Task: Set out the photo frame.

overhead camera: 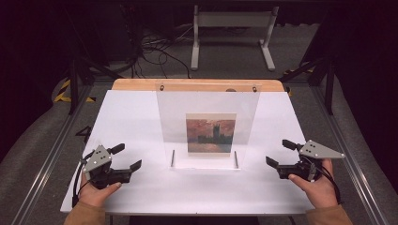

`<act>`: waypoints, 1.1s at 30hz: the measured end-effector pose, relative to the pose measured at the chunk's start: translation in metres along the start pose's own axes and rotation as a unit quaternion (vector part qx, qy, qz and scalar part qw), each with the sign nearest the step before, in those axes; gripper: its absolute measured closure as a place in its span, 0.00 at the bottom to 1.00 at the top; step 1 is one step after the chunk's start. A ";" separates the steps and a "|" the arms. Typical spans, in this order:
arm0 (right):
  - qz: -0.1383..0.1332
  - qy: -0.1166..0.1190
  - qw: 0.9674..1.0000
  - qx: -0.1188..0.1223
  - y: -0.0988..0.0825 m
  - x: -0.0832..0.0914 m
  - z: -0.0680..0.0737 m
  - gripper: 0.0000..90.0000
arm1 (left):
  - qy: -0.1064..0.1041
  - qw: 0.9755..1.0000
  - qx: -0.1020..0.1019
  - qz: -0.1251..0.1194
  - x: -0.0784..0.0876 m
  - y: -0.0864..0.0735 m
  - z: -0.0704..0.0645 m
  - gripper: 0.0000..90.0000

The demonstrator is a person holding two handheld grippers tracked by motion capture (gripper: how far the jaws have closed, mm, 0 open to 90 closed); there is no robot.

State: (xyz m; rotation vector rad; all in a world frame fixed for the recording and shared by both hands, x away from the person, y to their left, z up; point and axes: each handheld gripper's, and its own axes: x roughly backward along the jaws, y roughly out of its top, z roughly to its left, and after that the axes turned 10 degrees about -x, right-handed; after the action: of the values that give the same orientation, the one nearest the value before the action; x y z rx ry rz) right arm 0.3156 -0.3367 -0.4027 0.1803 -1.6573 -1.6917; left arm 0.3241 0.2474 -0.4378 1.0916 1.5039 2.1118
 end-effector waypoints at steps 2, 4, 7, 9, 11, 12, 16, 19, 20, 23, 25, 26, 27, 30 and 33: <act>0.001 0.003 1.000 0.002 -0.005 -0.002 -0.002 0.09 | -0.003 1.000 0.004 0.004 -0.002 -0.005 0.000 0.14; 0.002 0.003 1.000 0.001 -0.007 -0.003 -0.003 0.08 | -0.004 1.000 0.007 0.007 -0.003 -0.008 0.000 0.15; 0.010 0.005 1.000 -0.001 -0.018 -0.006 -0.006 0.07 | -0.004 1.000 0.015 0.009 -0.004 -0.015 0.000 0.15; 0.014 0.005 1.000 -0.002 -0.023 -0.008 -0.008 0.07 | -0.006 1.000 0.022 0.005 -0.004 -0.018 0.000 0.15; 0.018 0.008 1.000 -0.003 -0.026 -0.010 -0.009 0.07 | -0.005 1.000 0.022 0.004 -0.005 -0.021 0.000 0.15; 0.021 0.007 1.000 -0.003 -0.028 -0.011 -0.009 0.07 | -0.005 1.000 0.023 0.004 -0.005 -0.022 0.000 0.15; 0.028 0.004 1.000 -0.006 -0.034 -0.015 -0.011 0.06 | -0.004 1.000 0.028 0.000 -0.006 -0.025 0.000 0.15; 0.035 0.003 0.999 -0.006 -0.038 -0.017 -0.011 0.07 | -0.003 1.000 0.025 0.006 -0.007 -0.027 0.001 0.15; 0.039 0.003 0.999 -0.005 -0.039 -0.018 -0.010 0.07 | -0.004 1.000 0.027 0.007 -0.008 -0.027 0.000 0.15; 0.053 0.001 0.999 -0.007 -0.043 -0.020 -0.008 0.07 | -0.004 0.999 0.027 0.021 -0.009 -0.028 0.000 0.16; 0.061 0.000 0.998 -0.004 -0.045 -0.022 -0.007 0.07 | -0.004 0.999 0.021 0.024 -0.010 -0.027 -0.001 0.16; 0.067 -0.001 0.998 -0.001 -0.045 -0.024 -0.006 0.07 | -0.005 1.000 0.020 0.023 -0.011 -0.027 -0.001 0.16; 0.067 -0.001 0.998 -0.001 -0.045 -0.024 -0.006 0.07 | -0.005 1.000 0.020 0.023 -0.011 -0.027 -0.001 0.16; 0.079 -0.007 0.997 0.006 -0.045 -0.027 -0.004 0.07 | -0.005 0.999 0.023 0.028 -0.011 -0.027 0.000 0.16; 0.091 -0.009 0.996 0.015 -0.045 -0.029 -0.003 0.07 | -0.004 0.999 0.023 0.029 -0.011 -0.027 0.000 0.15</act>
State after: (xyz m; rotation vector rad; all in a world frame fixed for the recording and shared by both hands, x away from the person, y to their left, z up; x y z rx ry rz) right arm 0.3195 -0.3271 -0.4555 0.0275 -1.6596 -1.5369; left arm 0.3264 0.2507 -0.4669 1.1715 1.5436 2.1178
